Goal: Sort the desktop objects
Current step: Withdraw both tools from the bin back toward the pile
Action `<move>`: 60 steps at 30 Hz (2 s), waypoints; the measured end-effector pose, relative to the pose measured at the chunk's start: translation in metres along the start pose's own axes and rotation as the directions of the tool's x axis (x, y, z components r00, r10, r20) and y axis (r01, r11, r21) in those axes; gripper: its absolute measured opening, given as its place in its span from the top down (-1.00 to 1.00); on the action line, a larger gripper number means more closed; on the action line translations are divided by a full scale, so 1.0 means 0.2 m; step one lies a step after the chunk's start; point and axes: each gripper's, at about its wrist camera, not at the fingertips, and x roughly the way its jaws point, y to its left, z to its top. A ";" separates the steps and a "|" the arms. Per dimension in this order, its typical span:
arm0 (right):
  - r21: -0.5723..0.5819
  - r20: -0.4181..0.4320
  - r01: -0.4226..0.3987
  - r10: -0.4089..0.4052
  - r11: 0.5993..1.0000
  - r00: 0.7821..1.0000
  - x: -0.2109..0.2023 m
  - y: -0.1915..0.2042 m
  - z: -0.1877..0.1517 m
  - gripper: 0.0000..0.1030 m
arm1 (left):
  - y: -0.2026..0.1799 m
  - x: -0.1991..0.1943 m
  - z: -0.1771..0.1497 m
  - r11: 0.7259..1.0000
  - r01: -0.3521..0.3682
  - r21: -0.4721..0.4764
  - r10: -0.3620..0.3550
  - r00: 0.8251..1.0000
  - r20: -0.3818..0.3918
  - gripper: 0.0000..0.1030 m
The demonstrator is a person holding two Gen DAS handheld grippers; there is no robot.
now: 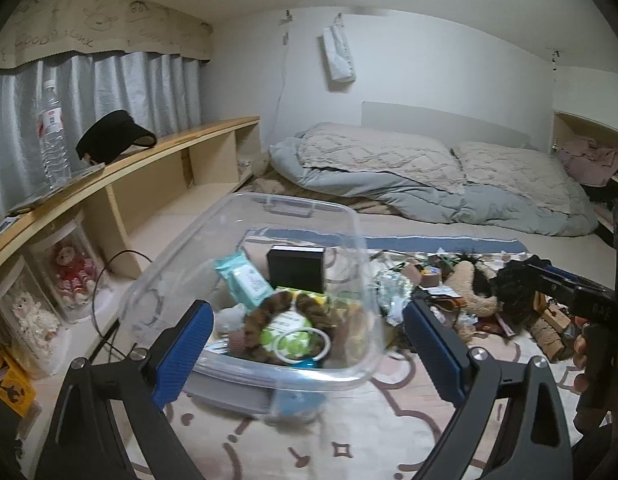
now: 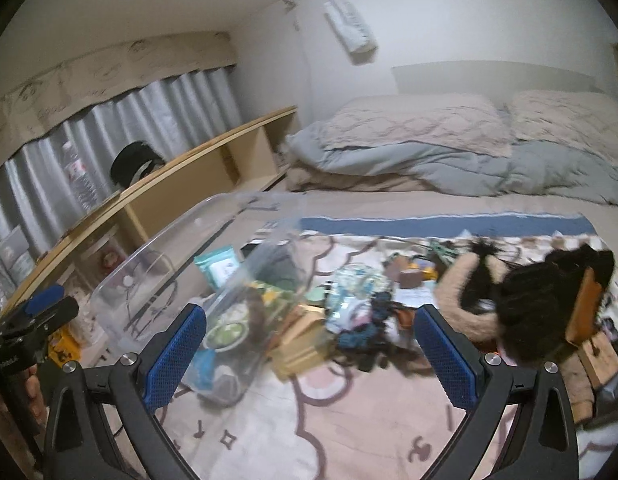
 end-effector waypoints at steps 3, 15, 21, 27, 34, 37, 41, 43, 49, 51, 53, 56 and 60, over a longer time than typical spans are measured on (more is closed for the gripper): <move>0.015 0.026 0.031 -0.031 0.999 0.999 -0.06 -0.08 -0.03 -1.00 | -0.08 0.00 -0.02 1.000 0.016 0.006 -0.016 1.000 0.005 -0.88; 0.064 0.093 0.158 -0.163 0.985 0.982 -0.18 -0.41 -0.16 -1.00 | -0.38 0.08 -0.10 0.997 0.070 0.023 -0.071 0.997 0.037 -0.88; 0.074 0.080 0.205 -0.211 0.976 0.974 -0.16 -0.54 -0.23 -1.00 | -0.51 0.18 -0.15 0.995 0.099 0.006 -0.099 0.994 0.041 -0.88; 0.111 0.114 0.252 -0.264 0.961 0.958 -0.17 -0.69 -0.28 -1.00 | -0.64 0.30 -0.23 0.993 0.113 0.017 -0.113 0.993 0.027 -0.88; 0.185 0.151 0.332 -0.360 0.925 0.921 -0.20 -0.87 -0.31 -1.00 | -0.71 0.40 -0.28 0.990 0.138 -0.012 -0.137 0.989 0.062 -0.88; 0.242 0.164 0.331 -0.375 0.912 0.912 -0.21 -0.93 -0.31 -1.00 | -0.74 0.47 -0.29 0.987 0.161 -0.020 -0.159 0.986 0.058 -0.88; 0.231 0.112 0.385 -0.418 0.894 0.902 -0.17 -0.99 -0.30 -1.00 | -0.77 0.56 -0.32 0.982 0.187 -0.028 -0.186 0.982 0.045 -0.88; 0.219 0.069 0.397 -0.420 0.891 0.905 -0.14 -1.01 -0.30 -1.00 | -0.78 0.60 -0.34 0.980 0.195 -0.030 -0.194 0.980 0.036 -0.88; 0.279 -0.039 0.346 -0.350 0.896 0.936 -0.08 -1.10 -0.33 -1.00 | -0.79 0.73 -0.45 0.981 0.194 -0.028 -0.195 0.980 -0.027 -0.88; 0.327 -0.068 0.324 -0.320 0.888 0.945 -0.07 -1.15 -0.35 -1.00 | -0.78 0.78 -0.49 0.983 0.184 -0.025 -0.185 0.980 -0.068 -0.88; 0.387 -0.080 0.282 -0.273 0.878 0.959 -0.06 -1.20 -0.37 -1.00 | -0.78 0.82 -0.54 0.986 0.167 -0.026 -0.169 0.979 -0.111 -0.88; 0.447 -0.084 0.244 -0.231 0.860 0.969 -0.06 -1.26 -0.39 -0.66 | -0.79 0.88 -0.61 0.989 0.146 -0.026 -0.149 0.973 -0.175 -0.88; 0.504 -0.146 0.301 -0.264 0.809 0.954 -0.06 -1.35 -0.42 -0.22 | -0.84 0.93 -0.67 0.988 0.154 0.003 -0.149 0.958 -0.247 -0.88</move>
